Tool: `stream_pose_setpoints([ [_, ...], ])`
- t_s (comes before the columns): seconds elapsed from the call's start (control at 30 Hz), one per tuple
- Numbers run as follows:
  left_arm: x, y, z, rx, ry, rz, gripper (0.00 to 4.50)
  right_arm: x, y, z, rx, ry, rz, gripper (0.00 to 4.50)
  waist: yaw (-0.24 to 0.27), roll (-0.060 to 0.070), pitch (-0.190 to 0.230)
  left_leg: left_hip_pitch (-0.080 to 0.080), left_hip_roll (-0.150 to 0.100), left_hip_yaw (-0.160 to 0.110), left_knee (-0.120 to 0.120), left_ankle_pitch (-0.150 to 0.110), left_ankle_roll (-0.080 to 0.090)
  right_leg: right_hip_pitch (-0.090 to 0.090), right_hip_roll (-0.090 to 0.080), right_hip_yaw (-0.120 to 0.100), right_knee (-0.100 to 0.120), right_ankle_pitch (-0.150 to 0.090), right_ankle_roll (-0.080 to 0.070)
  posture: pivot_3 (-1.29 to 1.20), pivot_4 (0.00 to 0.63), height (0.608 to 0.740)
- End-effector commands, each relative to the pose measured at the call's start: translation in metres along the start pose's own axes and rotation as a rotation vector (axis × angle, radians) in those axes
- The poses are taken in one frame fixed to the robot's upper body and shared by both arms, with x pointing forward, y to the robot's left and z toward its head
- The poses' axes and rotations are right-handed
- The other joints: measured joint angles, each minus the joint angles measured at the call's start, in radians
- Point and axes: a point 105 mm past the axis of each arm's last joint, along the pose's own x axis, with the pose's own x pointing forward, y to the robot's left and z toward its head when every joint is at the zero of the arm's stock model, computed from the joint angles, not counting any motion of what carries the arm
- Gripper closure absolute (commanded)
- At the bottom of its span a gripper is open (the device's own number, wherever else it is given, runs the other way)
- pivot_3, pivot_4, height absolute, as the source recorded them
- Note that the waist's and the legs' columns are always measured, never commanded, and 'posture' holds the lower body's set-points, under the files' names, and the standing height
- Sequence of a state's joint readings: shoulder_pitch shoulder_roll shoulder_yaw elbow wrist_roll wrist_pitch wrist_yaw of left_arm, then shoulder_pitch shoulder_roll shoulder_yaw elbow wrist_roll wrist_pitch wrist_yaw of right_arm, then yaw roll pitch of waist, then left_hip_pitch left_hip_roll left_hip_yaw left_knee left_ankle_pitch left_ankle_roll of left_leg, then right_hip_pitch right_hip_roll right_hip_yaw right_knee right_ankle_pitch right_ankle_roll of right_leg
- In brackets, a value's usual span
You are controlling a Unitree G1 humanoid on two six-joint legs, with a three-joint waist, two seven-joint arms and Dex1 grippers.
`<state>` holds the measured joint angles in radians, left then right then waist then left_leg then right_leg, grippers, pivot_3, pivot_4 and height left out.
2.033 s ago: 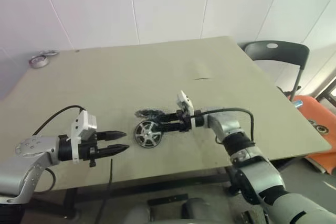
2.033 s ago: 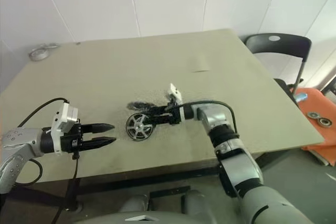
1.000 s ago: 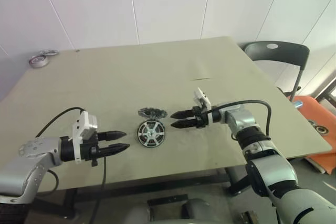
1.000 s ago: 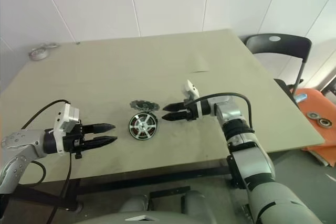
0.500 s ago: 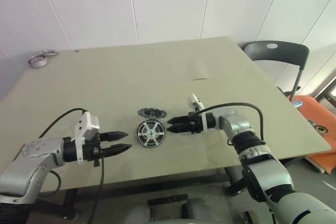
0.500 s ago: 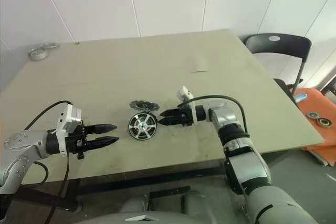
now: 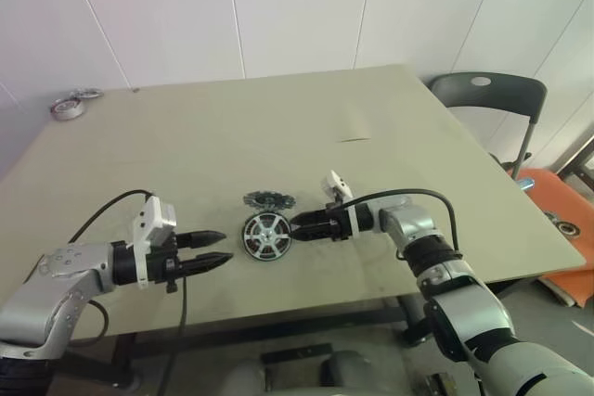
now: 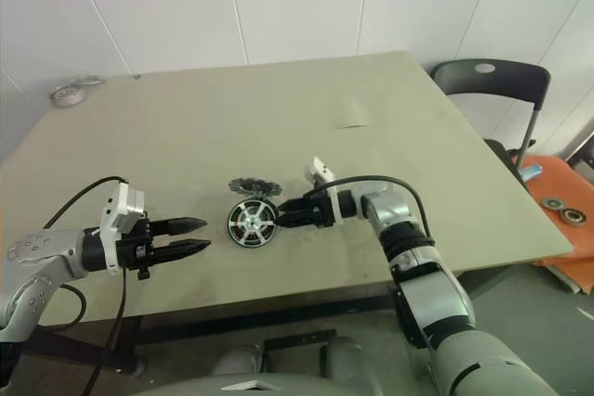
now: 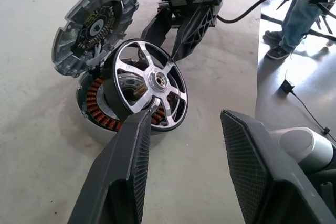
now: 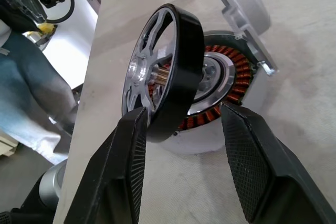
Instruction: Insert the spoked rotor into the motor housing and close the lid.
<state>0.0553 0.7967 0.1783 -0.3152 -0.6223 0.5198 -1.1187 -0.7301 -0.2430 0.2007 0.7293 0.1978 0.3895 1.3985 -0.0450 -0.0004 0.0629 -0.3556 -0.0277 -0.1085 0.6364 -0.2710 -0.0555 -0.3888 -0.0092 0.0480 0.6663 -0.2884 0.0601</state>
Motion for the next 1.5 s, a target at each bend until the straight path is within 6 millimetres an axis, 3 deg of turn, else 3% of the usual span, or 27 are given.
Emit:
stream_pose_setpoints([
  [0.03, -0.001, 0.002, 0.008, 0.026, -0.021, 0.004, 2.24, 0.002, 0.002, 0.012, -0.051, -0.007, 0.001, 2.61, 0.0, 0.0, 0.0, 0.0, 0.0, 0.0, 0.0, 0.0, 0.0, 0.0, 0.0, 0.0, 0.0, 0.0, 0.0, 0.0, 0.0, 0.74],
  [0.17, 0.0, 0.003, 0.008, 0.026, -0.024, 0.009, 2.24, 0.003, 0.002, 0.014, -0.056, -0.004, -0.002, 3.79, -0.001, 0.0, 0.0, 0.0, 0.0, 0.0, 0.0, 0.0, 0.0, 0.0, 0.0, 0.0, 0.0, 0.0, 0.0, 0.0, 0.0, 0.74],
  [0.23, 0.0, 0.004, 0.008, 0.026, -0.025, 0.01, 2.24, 0.004, 0.004, 0.015, -0.067, 0.004, 0.009, 4.1, -0.002, 0.0, 0.0, 0.001, 0.0, 0.0, 0.0, 0.0, 0.0, 0.0, 0.0, 0.0, 0.001, 0.0, 0.0, 0.0, 0.0, 0.74],
  [0.53, 0.001, 0.004, 0.006, 0.021, -0.032, 0.019, 2.24, 0.006, 0.004, 0.024, -0.098, 0.02, -0.006, 4.1, -0.002, 0.0, 0.0, 0.001, 0.0, 0.0, 0.001, 0.0, 0.0, 0.0, 0.001, 0.0, 0.001, 0.0, 0.0, 0.0, 0.0, 0.74],
  [0.63, 0.002, 0.003, 0.005, 0.019, -0.036, 0.021, 2.24, 0.01, 0.012, 0.049, -0.03, -0.027, 0.031, 4.1, -0.003, 0.0, 0.0, 0.001, 0.001, 0.0, 0.001, 0.0, 0.0, 0.0, 0.001, 0.0, 0.002, 0.0, 0.0, 0.0, 0.0, 0.74],
  [0.8, 0.003, 0.005, 0.005, 0.021, -0.04, 0.025, 2.24, 0.015, 0.018, 0.072, 0.072, -0.001, 0.054, 4.1, -0.001, 0.0, 0.0, -0.001, 0.0, 0.0, 0.0, 0.0, 0.0, -0.002, 0.0, 0.0, 0.002, 0.0, 0.0, 0.0, 0.0, 0.74],
  [1.0, 0.005, 0.005, 0.004, 0.023, -0.047, 0.031, 2.24, 0.015, 0.018, 0.06, 0.056, 0.203, 0.023, 4.1, 0.003, 0.0, 0.0, -0.001, 0.0, 0.0, -0.001, 0.0, 0.0, -0.002, 0.0, 0.0, 0.0, 0.0, 0.0, 0.0, 0.0, 0.74],
  [1.2, 0.004, 0.007, 0.004, 0.025, -0.051, 0.044, 2.24, 0.015, 0.015, 0.047, 0.056, 0.25, 0.014, 4.1, -0.001, 0.0, 0.0, -0.001, 0.0, 0.0, -0.001, 0.0, 0.0, -0.002, -0.001, 0.0, 0.0, 0.0, 0.0, 0.0, 0.0, 0.74],
  [1.5, 0.003, 0.007, 0.004, 0.027, -0.05, 0.047, 2.24, 0.014, 0.019, 0.043, 0.059, 0.246, 0.031, 4.1, 0.0, 0.0, 0.0, -0.001, 0.0, 0.0, -0.001, 0.0, 0.0, -0.002, 0.0, 0.0, 0.0, 0.0, 0.0, 0.0, 0.0, 0.74],
])
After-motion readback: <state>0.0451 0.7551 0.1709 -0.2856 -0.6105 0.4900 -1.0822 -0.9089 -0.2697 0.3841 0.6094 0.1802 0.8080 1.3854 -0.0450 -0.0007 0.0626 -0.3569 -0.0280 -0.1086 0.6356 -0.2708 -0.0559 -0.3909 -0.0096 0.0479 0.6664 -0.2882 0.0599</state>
